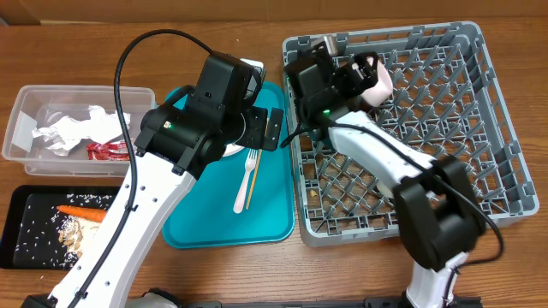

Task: Sort waste into correct bins and load items into the dishwasher
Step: 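Lower the pink bowl into the rack and open the right gripper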

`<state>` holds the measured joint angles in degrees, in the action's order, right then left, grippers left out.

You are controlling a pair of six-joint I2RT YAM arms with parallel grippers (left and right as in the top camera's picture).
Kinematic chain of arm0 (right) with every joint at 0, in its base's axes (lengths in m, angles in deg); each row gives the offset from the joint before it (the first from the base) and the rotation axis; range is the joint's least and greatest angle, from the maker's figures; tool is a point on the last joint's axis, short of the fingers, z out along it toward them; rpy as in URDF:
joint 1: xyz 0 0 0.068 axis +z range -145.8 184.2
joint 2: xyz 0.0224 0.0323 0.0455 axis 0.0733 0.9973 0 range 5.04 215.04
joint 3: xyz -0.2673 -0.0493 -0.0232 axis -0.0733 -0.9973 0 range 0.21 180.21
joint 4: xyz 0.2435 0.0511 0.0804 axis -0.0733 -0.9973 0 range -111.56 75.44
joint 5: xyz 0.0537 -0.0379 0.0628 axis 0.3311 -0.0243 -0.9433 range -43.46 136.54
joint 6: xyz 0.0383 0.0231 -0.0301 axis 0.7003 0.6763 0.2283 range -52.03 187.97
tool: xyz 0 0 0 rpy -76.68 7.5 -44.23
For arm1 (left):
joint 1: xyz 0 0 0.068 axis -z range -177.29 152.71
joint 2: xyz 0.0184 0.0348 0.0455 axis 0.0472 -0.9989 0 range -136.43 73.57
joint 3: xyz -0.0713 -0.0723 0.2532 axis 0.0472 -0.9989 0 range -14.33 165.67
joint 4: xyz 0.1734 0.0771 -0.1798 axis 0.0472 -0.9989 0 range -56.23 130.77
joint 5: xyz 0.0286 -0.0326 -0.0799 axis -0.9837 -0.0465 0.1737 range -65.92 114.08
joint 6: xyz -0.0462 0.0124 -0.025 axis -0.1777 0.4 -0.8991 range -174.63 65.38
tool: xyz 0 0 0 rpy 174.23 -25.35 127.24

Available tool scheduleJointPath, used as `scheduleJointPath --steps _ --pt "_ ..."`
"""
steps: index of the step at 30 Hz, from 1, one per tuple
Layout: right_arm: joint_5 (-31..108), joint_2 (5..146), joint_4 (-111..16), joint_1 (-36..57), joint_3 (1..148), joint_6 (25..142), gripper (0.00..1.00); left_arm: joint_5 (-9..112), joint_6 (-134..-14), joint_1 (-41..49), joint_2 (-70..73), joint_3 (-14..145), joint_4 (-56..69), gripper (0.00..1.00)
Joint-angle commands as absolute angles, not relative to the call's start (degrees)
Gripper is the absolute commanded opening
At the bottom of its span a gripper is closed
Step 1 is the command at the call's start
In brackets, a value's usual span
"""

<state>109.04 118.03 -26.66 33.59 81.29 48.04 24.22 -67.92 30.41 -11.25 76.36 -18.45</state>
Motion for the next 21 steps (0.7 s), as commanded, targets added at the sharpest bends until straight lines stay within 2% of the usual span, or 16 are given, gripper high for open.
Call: scheduleJointPath --steps 1,6,8,10,12,13,14,16,21 --pt "102.6 111.8 -28.7 31.0 81.5 55.4 1.0 23.5 -67.0 30.3 -11.5 77.2 -18.6 1.0" --pt "93.8 108.8 -34.2 27.7 81.6 63.2 1.0 23.5 -67.0 30.3 -11.5 77.2 -18.6 1.0" --pt "86.1 107.5 -37.9 25.3 81.6 68.5 0.94 23.5 -67.0 30.3 -11.5 77.2 -18.6 1.0" --pt "75.6 106.7 -41.0 22.5 81.6 71.1 0.79 23.5 -67.0 30.3 -11.5 77.2 -18.6 1.0" --pt "65.7 106.6 -42.6 19.5 81.6 71.7 0.52 23.5 -67.0 30.3 -11.5 77.2 -18.6 1.0" --pt "59.8 106.6 -43.6 16.5 81.6 74.7 0.25 23.5 -67.0 30.3 -11.5 77.2 -18.6 1.0" --pt "57.6 106.6 -44.1 15.0 81.6 76.3 0.13 23.5 -67.0 30.3 -11.5 77.2 -18.6 1.0" --pt "52.0 106.6 -45.3 10.6 81.6 78.6 0.05 23.5 -67.0 30.3 -11.5 77.2 -18.6 1.0" --pt "35.1 106.7 -47.5 2.2 81.6 78.7 0.04 23.5 -67.0 30.3 -11.5 77.2 -18.6 1.0"
